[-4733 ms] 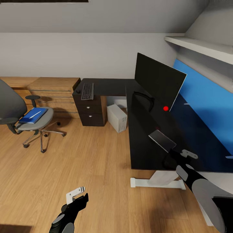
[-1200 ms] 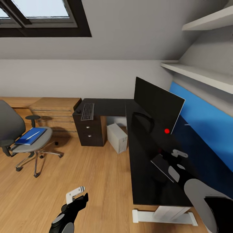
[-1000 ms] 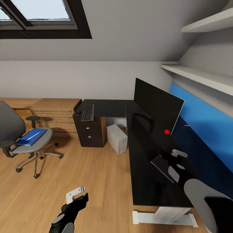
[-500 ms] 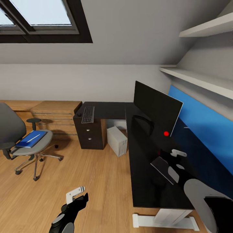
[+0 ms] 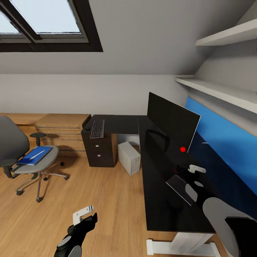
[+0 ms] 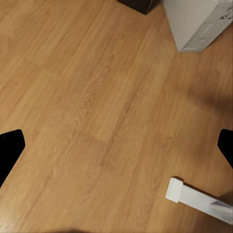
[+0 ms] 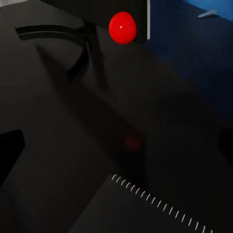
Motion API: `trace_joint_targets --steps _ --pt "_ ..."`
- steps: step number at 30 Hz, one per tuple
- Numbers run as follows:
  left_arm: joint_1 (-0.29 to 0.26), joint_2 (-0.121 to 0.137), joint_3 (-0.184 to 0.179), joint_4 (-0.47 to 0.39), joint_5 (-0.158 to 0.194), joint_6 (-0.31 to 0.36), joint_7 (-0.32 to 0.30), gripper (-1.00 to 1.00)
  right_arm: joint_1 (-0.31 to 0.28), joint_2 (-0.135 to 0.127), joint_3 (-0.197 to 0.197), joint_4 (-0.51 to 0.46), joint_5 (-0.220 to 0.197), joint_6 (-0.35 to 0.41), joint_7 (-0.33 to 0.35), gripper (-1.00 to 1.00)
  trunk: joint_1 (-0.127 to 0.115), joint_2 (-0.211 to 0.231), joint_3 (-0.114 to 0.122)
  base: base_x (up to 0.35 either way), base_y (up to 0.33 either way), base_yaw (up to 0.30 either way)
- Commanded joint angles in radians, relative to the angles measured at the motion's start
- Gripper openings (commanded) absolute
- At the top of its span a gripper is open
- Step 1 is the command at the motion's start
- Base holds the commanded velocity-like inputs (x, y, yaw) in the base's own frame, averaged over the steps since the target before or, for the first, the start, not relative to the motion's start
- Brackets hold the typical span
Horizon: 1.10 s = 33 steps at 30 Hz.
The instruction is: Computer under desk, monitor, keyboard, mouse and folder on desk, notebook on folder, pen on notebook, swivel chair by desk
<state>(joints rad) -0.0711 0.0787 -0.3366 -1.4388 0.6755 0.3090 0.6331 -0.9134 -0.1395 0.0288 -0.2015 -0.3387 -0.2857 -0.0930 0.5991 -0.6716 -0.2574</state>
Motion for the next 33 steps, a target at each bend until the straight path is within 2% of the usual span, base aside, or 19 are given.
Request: trace_joint_targets --steps 1,13,23,28,30,33 --pt "-0.001 0.001 -0.002 -0.002 0.006 0.002 0.008 1.0 -0.001 0.0 0.003 0.001 -0.004 -0.003 -0.003 1.0 0.0 -0.001 0.0 0.0 0.0 0.0" --pt "-0.001 0.001 -0.002 -0.002 0.006 0.002 0.007 1.0 -0.001 0.001 0.002 0.001 -0.003 -0.003 -0.004 1.0 0.0 -0.001 0.014 0.02 0.0 0.0" --pt "-0.001 0.002 -0.003 -0.002 0.006 0.001 0.007 1.0 -0.001 0.006 0.002 0.001 -0.004 -0.003 -0.004 1.0 0.0 -0.001 0.015 0.254 0.0 0.0" --pt "-0.001 -0.026 0.025 -0.004 0.005 0.0 0.009 1.0 0.005 0.033 0.015 0.018 0.023 0.013 -0.016 1.0 0.0 -0.001 0.015 0.0 0.0 0.0" --pt "-0.001 -0.028 0.017 -0.008 0.006 0.001 0.008 1.0 0.005 0.033 0.016 0.017 0.034 0.005 -0.012 1.0 0.0 -0.001 0.015 0.0 0.0 0.0" --pt "-0.001 -0.034 0.008 -0.011 0.007 0.001 0.01 1.0 0.005 0.032 0.016 0.015 0.023 -0.004 -0.007 1.0 0.0 -0.001 0.015 0.0 0.0 0.0"
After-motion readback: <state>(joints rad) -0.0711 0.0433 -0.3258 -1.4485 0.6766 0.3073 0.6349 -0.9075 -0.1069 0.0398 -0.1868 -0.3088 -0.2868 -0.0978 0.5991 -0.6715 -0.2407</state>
